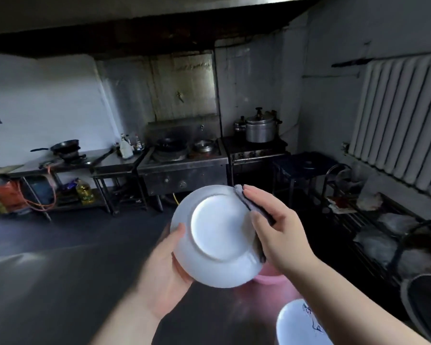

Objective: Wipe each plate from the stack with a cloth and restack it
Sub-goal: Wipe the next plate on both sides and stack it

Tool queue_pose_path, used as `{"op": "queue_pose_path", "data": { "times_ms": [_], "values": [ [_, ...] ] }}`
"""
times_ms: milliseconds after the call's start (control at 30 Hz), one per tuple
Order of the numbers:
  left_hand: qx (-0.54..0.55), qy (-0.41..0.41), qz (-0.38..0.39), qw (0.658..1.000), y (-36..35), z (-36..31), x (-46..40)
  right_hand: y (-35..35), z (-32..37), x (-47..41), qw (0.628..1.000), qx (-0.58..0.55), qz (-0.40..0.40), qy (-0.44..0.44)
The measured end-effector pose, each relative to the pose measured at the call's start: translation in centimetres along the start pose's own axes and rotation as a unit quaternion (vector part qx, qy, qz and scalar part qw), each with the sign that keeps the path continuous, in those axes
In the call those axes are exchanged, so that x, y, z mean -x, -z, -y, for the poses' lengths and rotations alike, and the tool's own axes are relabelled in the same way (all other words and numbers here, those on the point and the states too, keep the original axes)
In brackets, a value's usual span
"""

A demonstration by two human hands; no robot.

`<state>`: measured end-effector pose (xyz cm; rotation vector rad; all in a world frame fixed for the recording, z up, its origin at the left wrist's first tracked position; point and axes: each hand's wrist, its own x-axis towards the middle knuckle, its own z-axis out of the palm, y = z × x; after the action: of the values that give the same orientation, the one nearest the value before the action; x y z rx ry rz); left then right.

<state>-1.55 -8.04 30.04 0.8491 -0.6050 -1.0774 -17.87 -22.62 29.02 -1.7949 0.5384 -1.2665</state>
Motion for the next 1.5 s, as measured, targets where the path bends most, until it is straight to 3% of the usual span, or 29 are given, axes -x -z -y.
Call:
{"op": "queue_pose_path", "data": {
  "times_ms": [67,167,367,533,767,867,1033,1233,1500],
  "values": [
    [-0.026,0.011,-0.006,1.0,0.4,-0.1,-0.1,0.6,-0.3,-0.5,0.997,0.047,0.043,0.033],
    [-0.001,-0.009,-0.024,1.0,0.4,0.9,0.2,-0.4,-1.7,2.5,0.987,0.14,0.034,0.074],
    [0.032,-0.034,-0.057,0.997,0.5,2.9,0.7,-2.6,-3.0,7.7,0.971,0.22,0.055,0.076],
    [0.079,-0.058,-0.048,0.994,-0.3,3.3,0.8,-1.1,-2.4,2.7,0.978,0.198,0.033,0.061],
    [0.045,-0.062,-0.03,0.997,-0.4,4.3,0.6,-4.7,-3.7,8.2,0.992,0.073,-0.089,0.046],
    [0.036,-0.036,-0.044,0.998,0.5,3.0,0.4,-1.9,-2.6,3.9,0.998,0.032,-0.054,-0.027],
    [0.005,-0.002,-0.049,0.999,1.8,2.2,0.1,-0.2,-2.3,1.0,0.993,0.108,0.045,0.021],
    [0.074,-0.054,-0.066,0.994,1.6,4.2,0.0,-5.6,-4.5,9.7,0.975,0.211,0.032,0.06],
    [0.099,-0.07,-0.096,0.988,0.4,6.0,-0.7,-5.0,-4.9,4.2,0.969,0.245,-0.009,-0.015]
  ]
}}
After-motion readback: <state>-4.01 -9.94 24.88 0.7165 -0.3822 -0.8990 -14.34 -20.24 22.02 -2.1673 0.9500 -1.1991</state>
